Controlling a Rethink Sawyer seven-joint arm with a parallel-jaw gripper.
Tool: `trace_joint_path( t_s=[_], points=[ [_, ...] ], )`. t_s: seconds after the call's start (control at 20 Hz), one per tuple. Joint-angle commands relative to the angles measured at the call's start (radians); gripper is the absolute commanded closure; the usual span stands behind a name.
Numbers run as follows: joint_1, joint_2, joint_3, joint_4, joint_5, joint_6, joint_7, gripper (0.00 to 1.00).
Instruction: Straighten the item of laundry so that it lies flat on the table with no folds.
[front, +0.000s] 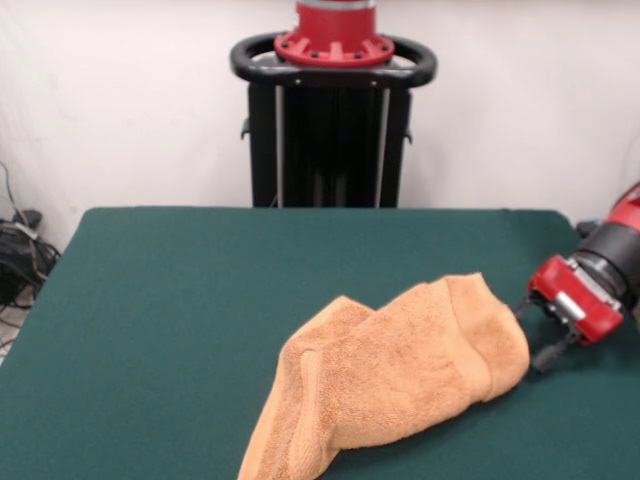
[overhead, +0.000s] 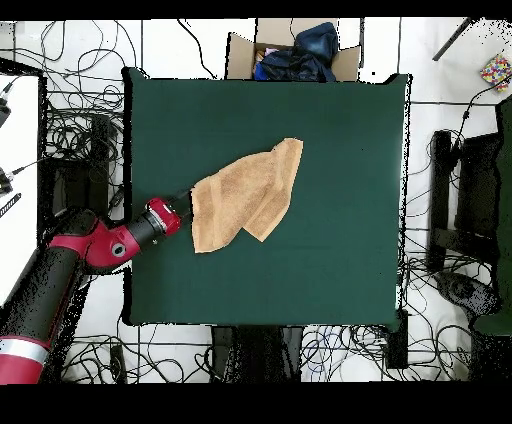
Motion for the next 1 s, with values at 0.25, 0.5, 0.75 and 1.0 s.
trace_joint_path(
  t_s=[0.25,0.5,0.75,1.0],
  points=[
    [0.002,-0.002,0.026,0.136,-0.086,-0.051,0.012,0.00],
    [-0.011,0.028,-0.002,0.120,-0.082,-0.087,0.200,0.00],
    [-0.026,0.062,-0.026,0.094,-0.083,-0.102,0.257,0.00],
    [-0.016,0.051,-0.030,0.118,-0.045,-0.101,0.284,0.00]
  ],
)
